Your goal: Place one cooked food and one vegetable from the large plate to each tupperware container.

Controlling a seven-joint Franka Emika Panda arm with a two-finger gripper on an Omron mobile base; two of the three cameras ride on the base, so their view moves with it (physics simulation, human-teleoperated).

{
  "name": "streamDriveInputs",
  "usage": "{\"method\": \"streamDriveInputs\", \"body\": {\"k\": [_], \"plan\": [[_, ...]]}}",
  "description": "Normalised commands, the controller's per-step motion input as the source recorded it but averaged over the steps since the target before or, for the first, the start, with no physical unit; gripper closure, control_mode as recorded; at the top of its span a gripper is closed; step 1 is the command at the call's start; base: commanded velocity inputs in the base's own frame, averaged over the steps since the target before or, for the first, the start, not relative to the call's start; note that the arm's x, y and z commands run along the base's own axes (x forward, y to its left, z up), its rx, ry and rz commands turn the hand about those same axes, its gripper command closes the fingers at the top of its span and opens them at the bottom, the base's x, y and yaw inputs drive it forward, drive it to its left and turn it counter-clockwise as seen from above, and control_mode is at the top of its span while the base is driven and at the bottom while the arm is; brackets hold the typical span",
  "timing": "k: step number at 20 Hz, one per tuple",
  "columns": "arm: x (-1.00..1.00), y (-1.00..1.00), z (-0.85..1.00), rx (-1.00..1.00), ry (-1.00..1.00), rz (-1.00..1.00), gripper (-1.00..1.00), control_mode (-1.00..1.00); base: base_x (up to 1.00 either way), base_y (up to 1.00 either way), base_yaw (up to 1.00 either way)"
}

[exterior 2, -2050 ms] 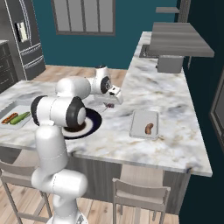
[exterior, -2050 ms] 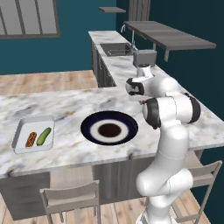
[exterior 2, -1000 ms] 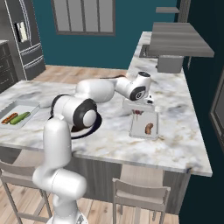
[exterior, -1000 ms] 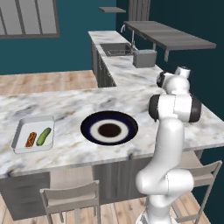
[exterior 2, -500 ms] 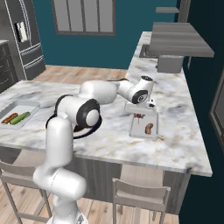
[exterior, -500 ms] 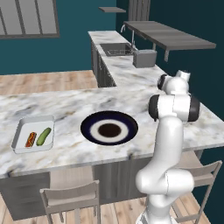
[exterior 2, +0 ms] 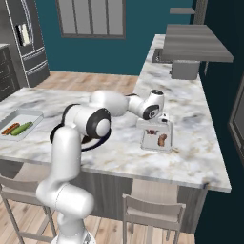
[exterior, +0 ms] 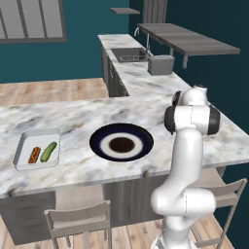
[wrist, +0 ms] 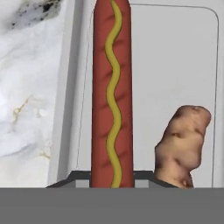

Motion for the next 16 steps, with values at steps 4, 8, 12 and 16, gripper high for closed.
{"method": "streamDriveInputs", "body": {"k": [4,8,12,16], "plan": [[0.02,0.0,-0.32,-0.07,0.0,0.0,1.0,-1.0,0.0,0.0,0.0],[0.01,0.0,-0.16,-0.01,0.0,0.0,1.0,-1.0,0.0,0.0,0.0],[0.0,0.0,-0.03,0.0,0.0,0.0,1.0,-1.0,0.0,0.0,0.0],[0.0,0.0,0.0,0.0,0.0,0.0,-1.0,-1.0,0.0,0.0,0.0]]}}
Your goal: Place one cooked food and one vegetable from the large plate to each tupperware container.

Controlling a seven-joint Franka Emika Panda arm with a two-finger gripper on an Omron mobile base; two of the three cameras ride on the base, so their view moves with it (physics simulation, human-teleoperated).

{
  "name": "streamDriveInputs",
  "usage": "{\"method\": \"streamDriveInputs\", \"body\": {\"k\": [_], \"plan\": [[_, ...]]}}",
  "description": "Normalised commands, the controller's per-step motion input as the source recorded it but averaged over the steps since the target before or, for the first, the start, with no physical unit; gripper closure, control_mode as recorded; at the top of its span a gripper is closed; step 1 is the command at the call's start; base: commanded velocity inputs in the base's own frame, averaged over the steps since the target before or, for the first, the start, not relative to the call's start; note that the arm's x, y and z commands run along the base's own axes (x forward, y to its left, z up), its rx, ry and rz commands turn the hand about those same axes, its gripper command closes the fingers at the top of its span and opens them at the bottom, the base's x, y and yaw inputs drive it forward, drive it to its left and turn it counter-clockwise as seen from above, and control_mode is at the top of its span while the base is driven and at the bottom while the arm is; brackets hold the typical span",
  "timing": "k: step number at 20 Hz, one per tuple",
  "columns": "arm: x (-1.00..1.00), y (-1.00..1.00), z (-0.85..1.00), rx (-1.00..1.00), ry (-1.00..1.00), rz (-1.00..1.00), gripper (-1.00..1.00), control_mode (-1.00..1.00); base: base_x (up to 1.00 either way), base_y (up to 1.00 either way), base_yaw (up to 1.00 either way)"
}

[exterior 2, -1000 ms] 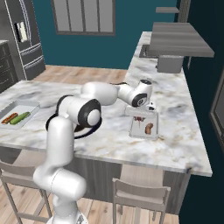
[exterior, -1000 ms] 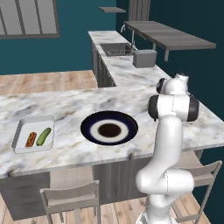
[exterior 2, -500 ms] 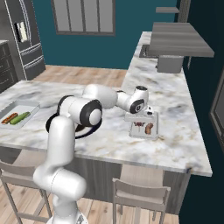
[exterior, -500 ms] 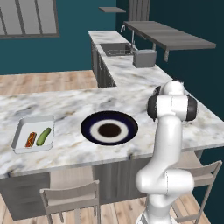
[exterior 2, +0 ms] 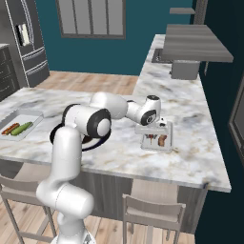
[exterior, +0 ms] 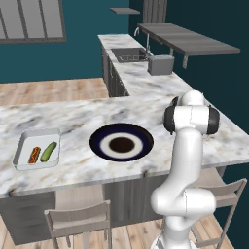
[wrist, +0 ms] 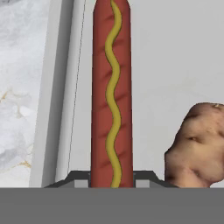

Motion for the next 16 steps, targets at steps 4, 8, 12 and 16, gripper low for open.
{"method": "streamDriveInputs", "body": {"k": [4,8,12,16], "plan": [[0.0,0.0,0.0,0.0,0.0,0.0,-1.0,-1.0,0.0,0.0,0.0],[0.0,0.0,0.08,0.0,0.0,0.0,-1.0,-1.0,0.0,0.0,0.0],[-0.15,0.0,0.33,0.0,-0.01,0.0,-1.0,-1.0,0.0,0.0,0.0],[-0.35,-0.01,0.6,0.0,0.0,0.0,-1.0,-1.0,0.0,0.0,0.0]]}}
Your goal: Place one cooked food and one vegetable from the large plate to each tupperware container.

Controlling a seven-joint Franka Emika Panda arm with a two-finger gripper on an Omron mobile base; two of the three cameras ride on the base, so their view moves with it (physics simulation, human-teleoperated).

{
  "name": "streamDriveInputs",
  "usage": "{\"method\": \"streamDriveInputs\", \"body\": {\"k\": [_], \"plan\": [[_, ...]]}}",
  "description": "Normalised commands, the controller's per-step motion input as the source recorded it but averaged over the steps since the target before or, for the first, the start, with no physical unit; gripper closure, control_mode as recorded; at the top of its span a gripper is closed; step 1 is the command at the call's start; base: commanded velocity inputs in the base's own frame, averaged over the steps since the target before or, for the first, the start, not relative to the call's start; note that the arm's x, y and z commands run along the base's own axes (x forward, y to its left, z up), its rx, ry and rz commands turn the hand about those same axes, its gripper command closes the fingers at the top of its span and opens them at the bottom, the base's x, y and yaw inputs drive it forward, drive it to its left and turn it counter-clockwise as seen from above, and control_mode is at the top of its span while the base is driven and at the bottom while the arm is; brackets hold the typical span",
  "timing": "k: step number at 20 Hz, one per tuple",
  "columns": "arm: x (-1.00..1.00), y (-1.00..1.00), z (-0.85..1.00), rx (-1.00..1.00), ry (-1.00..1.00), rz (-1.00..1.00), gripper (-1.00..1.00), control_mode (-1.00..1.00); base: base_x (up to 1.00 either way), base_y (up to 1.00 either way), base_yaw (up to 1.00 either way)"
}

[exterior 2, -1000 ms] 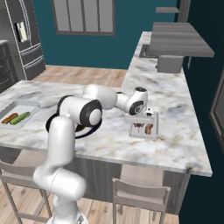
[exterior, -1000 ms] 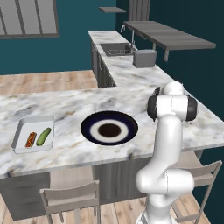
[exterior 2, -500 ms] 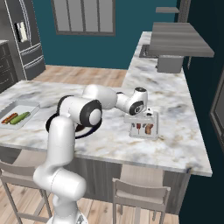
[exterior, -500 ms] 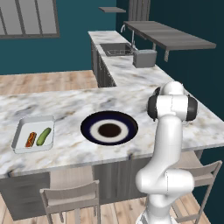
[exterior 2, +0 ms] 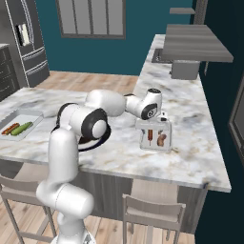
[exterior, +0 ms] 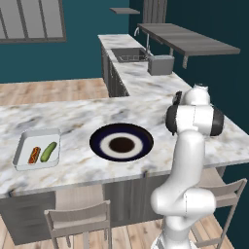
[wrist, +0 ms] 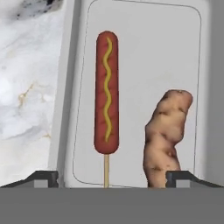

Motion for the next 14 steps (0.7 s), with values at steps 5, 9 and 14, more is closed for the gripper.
{"method": "streamDriveInputs", "body": {"k": [5,9,14], "plan": [[-0.48,-0.03,0.61,0.0,-0.03,0.0,-1.0,-1.0,0.0,0.0,0.0],[-0.87,0.04,0.54,-0.04,-0.13,0.0,-1.0,-1.0,0.0,0.0,0.0],[-0.93,0.38,0.39,-0.1,-0.18,0.03,-1.0,-1.0,0.0,0.0,0.0]]}}
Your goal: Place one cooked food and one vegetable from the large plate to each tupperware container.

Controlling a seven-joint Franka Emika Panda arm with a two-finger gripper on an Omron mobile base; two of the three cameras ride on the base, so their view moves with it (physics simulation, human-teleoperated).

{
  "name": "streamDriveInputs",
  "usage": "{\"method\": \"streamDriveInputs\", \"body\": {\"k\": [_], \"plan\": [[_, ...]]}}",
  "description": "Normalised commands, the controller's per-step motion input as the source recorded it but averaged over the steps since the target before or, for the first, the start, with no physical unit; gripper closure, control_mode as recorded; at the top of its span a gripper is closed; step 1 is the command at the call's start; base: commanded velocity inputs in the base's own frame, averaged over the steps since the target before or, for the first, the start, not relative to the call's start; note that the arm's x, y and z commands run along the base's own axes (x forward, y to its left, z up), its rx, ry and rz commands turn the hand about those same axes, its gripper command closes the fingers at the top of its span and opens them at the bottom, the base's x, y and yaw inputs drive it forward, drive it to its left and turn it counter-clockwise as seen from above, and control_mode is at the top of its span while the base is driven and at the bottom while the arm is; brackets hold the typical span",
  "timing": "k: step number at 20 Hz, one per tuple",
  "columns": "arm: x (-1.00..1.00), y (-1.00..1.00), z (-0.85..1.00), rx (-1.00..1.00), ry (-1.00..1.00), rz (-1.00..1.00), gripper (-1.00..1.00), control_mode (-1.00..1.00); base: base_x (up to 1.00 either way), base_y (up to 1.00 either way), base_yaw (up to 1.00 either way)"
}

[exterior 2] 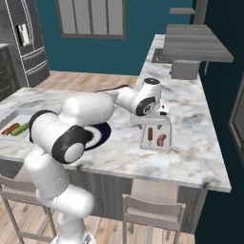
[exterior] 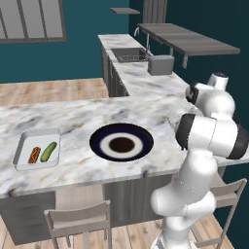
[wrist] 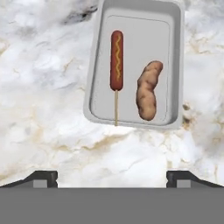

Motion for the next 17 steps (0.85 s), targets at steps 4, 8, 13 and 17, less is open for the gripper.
{"method": "streamDriveInputs", "body": {"k": [4,8,13,17], "plan": [[-0.53,0.93,0.48,-0.19,-0.03,0.01,-1.0,-1.0,0.0,0.0,0.0],[-0.31,1.0,0.47,-0.21,0.0,0.0,-1.0,-1.0,0.0,0.0,0.0],[-0.08,1.0,0.28,-0.1,0.04,0.0,-1.0,-1.0,0.0,0.0,0.0],[-0.04,1.0,-0.06,0.0,0.1,-0.07,-1.0,-1.0,0.0,0.0,0.0]]}}
